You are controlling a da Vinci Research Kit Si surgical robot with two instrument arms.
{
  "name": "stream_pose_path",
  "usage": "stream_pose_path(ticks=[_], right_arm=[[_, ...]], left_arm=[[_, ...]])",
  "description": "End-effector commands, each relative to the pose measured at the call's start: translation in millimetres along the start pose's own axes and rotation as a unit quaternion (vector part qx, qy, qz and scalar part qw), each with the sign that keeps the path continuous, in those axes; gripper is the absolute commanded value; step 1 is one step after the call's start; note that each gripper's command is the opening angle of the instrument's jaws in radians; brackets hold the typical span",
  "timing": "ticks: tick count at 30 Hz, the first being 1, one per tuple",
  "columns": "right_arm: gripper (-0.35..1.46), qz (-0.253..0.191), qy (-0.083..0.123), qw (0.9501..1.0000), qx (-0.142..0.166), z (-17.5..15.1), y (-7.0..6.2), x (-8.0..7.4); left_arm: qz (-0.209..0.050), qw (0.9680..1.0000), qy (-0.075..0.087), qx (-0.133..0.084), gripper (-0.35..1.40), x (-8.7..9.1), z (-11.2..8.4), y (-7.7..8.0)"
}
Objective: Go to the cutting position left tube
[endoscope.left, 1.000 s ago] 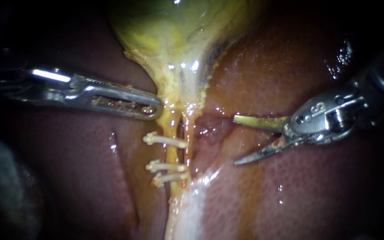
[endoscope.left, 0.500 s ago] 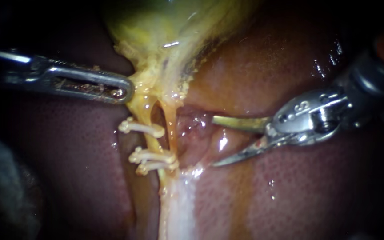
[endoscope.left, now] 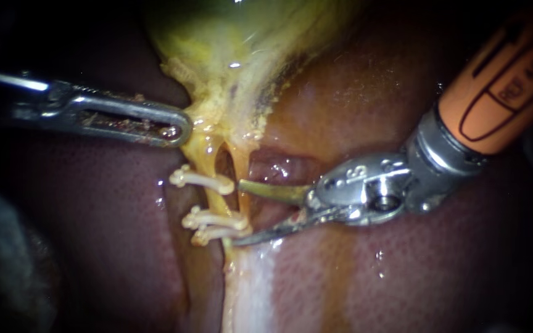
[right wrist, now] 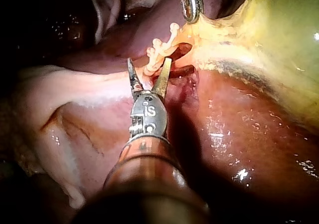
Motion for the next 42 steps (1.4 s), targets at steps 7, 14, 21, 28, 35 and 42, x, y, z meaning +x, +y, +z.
stream_pose_path(ticks=[7, 14, 21, 28, 35, 42], right_arm=[[1.40, 0.010, -0.005, 0.9999, 0.009, 1.6, 1.4, -0.9], [1.40, 0.016, -0.009, 0.9997, 0.015, 2.8, 2.2, -2.7], [1.38, 0.018, -0.013, 0.9994, 0.028, 3.4, 2.6, -2.6], [1.35, 0.030, 0.031, 0.9957, 0.082, 4.6, 2.2, -1.4], [1.33, 0.052, 0.060, 0.9936, 0.079, 6.2, 1.9, -0.1], [1.31, 0.082, 0.075, 0.9907, 0.079, 7.7, 2.2, 0.8]], left_arm=[[0.000, 1.0000, 0.000, 0.001, -0.35, 0.0, 0.0, 0.0], [0.000, 1.0000, 0.000, 0.001, -0.35, 0.0, 0.0, 0.0], [0.000, 1.0000, 0.000, 0.001, -0.35, 0.0, 0.0, 0.1], [0.000, 1.0000, 0.000, 0.001, -0.35, 0.0, 0.0, 0.1], [0.000, 1.0000, 0.000, 0.001, -0.35, 0.0, 0.0, 0.2], [0.000, 1.0000, 0.001, 0.001, -0.35, 0.0, 0.1, 0.3]])
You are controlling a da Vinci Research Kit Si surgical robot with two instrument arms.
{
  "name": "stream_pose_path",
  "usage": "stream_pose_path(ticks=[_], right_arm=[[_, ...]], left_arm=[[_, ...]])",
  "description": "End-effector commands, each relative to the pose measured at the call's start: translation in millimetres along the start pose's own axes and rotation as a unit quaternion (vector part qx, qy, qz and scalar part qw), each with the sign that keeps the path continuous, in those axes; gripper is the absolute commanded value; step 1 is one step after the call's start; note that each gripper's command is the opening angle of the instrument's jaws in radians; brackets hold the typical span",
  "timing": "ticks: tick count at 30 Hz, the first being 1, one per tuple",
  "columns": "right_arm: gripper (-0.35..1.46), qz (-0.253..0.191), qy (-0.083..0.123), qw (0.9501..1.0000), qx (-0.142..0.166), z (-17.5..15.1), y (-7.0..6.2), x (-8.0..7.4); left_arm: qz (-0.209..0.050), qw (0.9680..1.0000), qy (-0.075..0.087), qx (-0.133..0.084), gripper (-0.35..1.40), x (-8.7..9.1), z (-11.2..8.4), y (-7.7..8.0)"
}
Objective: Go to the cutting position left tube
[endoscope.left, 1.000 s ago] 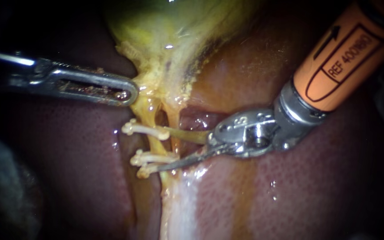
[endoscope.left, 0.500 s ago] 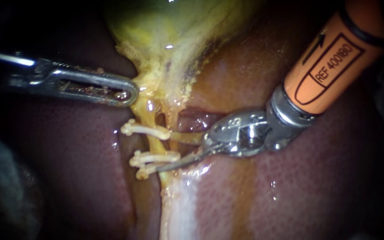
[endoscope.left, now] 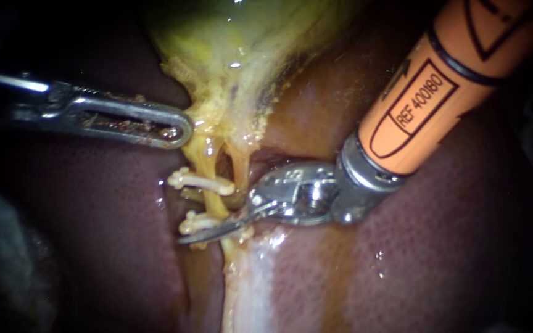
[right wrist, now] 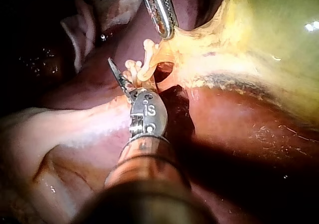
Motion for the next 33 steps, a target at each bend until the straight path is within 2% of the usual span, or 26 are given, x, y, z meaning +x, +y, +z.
stream_pose_path(ticks=[1, 10, 17, 23, 27, 33], right_arm=[[1.31, 0.006, 0.003, 1.0000, -0.001, 0.3, 0.0, 0.1], [1.33, 0.058, 0.024, 0.9980, -0.008, 3.0, 0.5, -0.1], [1.35, 0.070, 0.034, 0.9969, -0.005, 3.7, 0.6, 0.2], [1.40, 0.073, 0.056, 0.9957, 0.007, 3.4, -0.5, 1.4], [1.40, 0.077, 0.075, 0.9940, 0.023, 3.0, -1.6, 2.8], [1.40, 0.080, 0.086, 0.9923, 0.039, 2.5, -2.7, 4.2]], left_arm=[[0.000, 1.0000, 0.000, 0.000, -0.35, 0.0, 0.0, 0.0], [0.000, 1.0000, 0.000, 0.000, -0.35, 0.0, 0.1, 0.0], [0.000, 1.0000, 0.000, 0.000, -0.35, 0.0, 0.1, 0.0], [0.000, 1.0000, -0.001, -0.001, -0.35, 0.0, 0.2, 0.0], [0.000, 1.0000, -0.001, -0.001, -0.35, 0.0, 0.1, 0.0], [0.000, 1.0000, -0.001, -0.001, -0.35, 0.0, 0.2, 0.0]])
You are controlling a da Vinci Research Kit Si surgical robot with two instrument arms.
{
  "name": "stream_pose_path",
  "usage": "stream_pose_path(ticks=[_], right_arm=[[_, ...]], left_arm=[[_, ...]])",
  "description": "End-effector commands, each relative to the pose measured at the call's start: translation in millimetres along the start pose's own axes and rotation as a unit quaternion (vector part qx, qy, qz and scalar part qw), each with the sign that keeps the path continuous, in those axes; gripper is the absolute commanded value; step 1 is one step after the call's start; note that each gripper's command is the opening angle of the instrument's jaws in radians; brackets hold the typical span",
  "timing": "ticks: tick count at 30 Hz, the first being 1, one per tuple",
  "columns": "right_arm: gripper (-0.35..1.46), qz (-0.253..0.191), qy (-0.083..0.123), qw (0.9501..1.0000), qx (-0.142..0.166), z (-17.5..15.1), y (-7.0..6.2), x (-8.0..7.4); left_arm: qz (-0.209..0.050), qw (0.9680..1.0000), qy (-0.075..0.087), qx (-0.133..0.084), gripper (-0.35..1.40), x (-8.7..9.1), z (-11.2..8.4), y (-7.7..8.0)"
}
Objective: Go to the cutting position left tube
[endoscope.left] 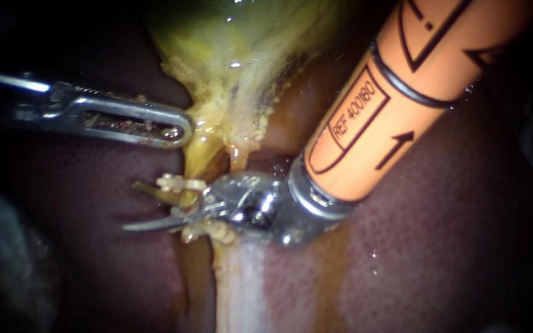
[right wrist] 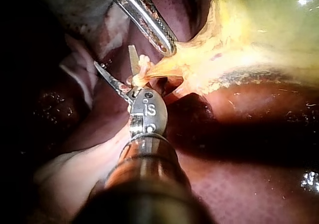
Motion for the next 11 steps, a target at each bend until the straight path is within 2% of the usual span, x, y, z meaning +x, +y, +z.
stream_pose_path(ticks=[1, 11], right_arm=[[1.40, 0.000, 0.000, 1.0000, 0.000, 0.0, -0.1, 0.0], [1.40, 0.000, 0.000, 1.0000, 0.000, -0.1, 0.1, -0.1]], left_arm=[[0.000, 1.0000, 0.000, 0.000, -0.35, 0.0, 0.0, 0.0], [0.000, 1.0000, 0.000, 0.000, -0.35, -0.1, 0.0, -0.1]])
